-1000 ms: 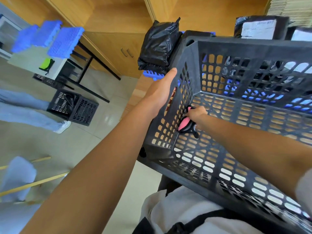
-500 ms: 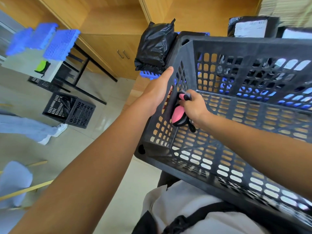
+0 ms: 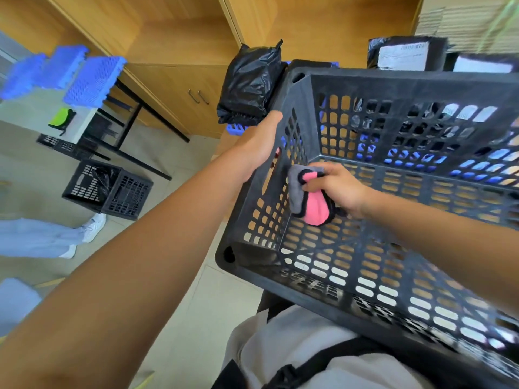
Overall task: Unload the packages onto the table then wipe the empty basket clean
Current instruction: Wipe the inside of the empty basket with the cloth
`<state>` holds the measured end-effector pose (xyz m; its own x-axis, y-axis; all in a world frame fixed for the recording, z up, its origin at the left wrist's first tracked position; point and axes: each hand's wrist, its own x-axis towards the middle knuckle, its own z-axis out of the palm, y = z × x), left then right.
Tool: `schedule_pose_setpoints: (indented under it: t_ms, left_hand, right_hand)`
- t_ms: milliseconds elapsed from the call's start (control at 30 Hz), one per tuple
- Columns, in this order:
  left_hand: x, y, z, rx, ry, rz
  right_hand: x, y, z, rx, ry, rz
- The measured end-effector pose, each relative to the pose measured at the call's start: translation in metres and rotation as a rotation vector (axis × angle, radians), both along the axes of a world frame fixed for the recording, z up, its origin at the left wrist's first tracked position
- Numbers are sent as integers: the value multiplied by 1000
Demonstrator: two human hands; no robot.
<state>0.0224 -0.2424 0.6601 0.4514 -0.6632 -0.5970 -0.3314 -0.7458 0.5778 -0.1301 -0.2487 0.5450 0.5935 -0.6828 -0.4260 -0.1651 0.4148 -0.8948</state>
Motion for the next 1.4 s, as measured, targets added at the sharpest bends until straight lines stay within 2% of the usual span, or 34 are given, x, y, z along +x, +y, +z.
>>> schedule_pose_setpoints:
  t_ms: [167,300,633,767,967,1167,1400]
  left_hand:
    - [-4,-10,-6,-18,-32,52]
    - [2,-13,-10,-25,-70,44]
    - [5,-14,-12,-15,-14,49]
    - [3,-14,-11,-19,-51,78]
    - [-1,-15,-9,-23,-57,77]
    - [-4,-14,-4,-35,-83,83]
    - [-5,-11,1,-50,-66,73]
  right_hand:
    - [-2,-29,-43,155,265,-304]
    - [17,-48,-63,166,389,-395]
    - [76,-65,-69,225,455,-572]
    - [74,-65,-65,272,379,-607]
    - [80,-70,-32,310,125,-738]
    - [82,-65,19,159,-90,-737]
    - [80,-41,57,-127,-94,-692]
